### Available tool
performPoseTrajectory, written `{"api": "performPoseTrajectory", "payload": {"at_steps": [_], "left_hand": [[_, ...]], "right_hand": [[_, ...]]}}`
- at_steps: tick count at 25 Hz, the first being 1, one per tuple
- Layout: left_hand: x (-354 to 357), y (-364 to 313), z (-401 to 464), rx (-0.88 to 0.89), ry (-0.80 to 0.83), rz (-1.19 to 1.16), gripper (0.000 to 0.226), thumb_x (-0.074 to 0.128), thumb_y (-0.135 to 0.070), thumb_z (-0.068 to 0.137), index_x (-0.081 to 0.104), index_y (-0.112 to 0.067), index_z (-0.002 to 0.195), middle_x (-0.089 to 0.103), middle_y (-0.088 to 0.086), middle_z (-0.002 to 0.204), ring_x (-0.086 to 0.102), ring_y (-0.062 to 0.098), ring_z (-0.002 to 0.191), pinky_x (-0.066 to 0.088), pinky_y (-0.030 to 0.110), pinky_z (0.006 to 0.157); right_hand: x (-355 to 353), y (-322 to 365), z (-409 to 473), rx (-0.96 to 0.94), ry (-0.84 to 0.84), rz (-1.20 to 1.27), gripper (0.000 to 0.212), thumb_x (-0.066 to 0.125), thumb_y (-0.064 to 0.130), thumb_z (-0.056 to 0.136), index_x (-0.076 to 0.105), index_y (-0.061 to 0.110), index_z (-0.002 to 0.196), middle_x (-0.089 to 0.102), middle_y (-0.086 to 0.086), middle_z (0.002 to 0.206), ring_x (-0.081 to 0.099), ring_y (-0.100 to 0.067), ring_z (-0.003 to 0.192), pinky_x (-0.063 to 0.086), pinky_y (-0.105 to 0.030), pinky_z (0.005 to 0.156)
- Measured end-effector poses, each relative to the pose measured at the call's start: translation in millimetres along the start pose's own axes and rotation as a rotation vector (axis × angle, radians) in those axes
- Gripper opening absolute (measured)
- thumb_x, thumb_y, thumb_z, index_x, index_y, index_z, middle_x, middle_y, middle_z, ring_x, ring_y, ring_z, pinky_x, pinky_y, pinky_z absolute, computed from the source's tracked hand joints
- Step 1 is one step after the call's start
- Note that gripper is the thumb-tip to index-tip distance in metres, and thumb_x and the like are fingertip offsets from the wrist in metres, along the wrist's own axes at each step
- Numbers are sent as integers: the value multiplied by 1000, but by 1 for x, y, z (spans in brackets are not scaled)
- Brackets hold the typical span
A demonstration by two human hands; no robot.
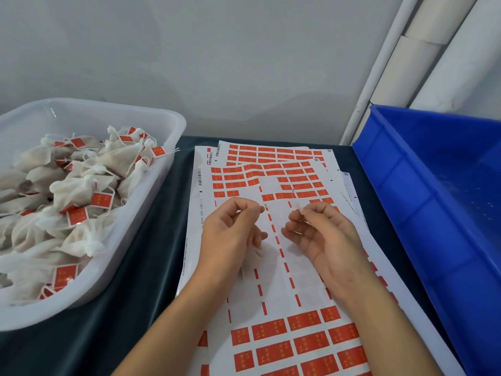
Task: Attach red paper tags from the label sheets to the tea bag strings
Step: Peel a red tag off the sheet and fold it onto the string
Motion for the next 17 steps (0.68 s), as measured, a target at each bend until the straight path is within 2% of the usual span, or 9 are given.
{"api": "performPoseTrajectory", "payload": {"at_steps": [4,7,9,10,13,15,17], "left_hand": [[1,2,1,-41,-35,-10,23,62,-27,104,75,-27,85,65,5,64,62,13,52,64,28,71],[2,3,1,-55,-43,-17,19,63,-27,103,75,-25,88,62,2,61,59,10,49,62,28,70],[2,4,1,-63,-46,-20,19,63,-27,102,75,-25,88,61,1,60,58,10,49,61,27,68],[2,4,0,-66,-45,-20,19,64,-27,102,75,-25,87,61,1,60,57,10,48,60,27,67],[3,3,0,-70,-42,-19,20,64,-28,101,76,-26,85,62,0,61,57,9,49,62,27,66],[4,2,-1,-63,-43,-3,18,64,-28,102,75,-25,88,63,-1,61,58,8,49,64,33,69],[4,2,-1,-49,-43,2,17,64,-28,102,75,-23,90,63,-2,61,58,7,49,65,33,72]], "right_hand": [[-2,1,-2,-16,-38,33,24,64,8,100,78,23,88,76,-14,103,77,-32,94,63,-38,81],[-2,1,-2,-27,-63,91,14,64,9,99,77,16,97,75,-15,98,76,-29,85,63,-39,79],[-1,2,-3,-47,-86,47,9,69,13,97,76,16,101,74,-13,93,74,-26,80,63,-38,78],[0,3,-3,-58,-89,13,12,72,17,94,75,20,105,74,-12,93,74,-25,81,63,-38,78],[1,4,-6,-61,-39,-63,38,77,37,80,73,34,117,77,-3,103,77,-24,92,64,-37,79],[2,6,-9,-77,-14,-97,36,76,41,77,77,35,112,78,1,105,77,-23,96,63,-35,78],[4,8,-12,-94,4,-83,27,76,37,78,79,31,104,78,-3,102,77,-25,90,63,-36,78]]}}
Point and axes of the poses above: each hand's wrist, its own z-axis towards the middle knuckle, its own x-axis out of the palm, y = z × x, the point moved 1 cm from there along z, towards the middle knuckle
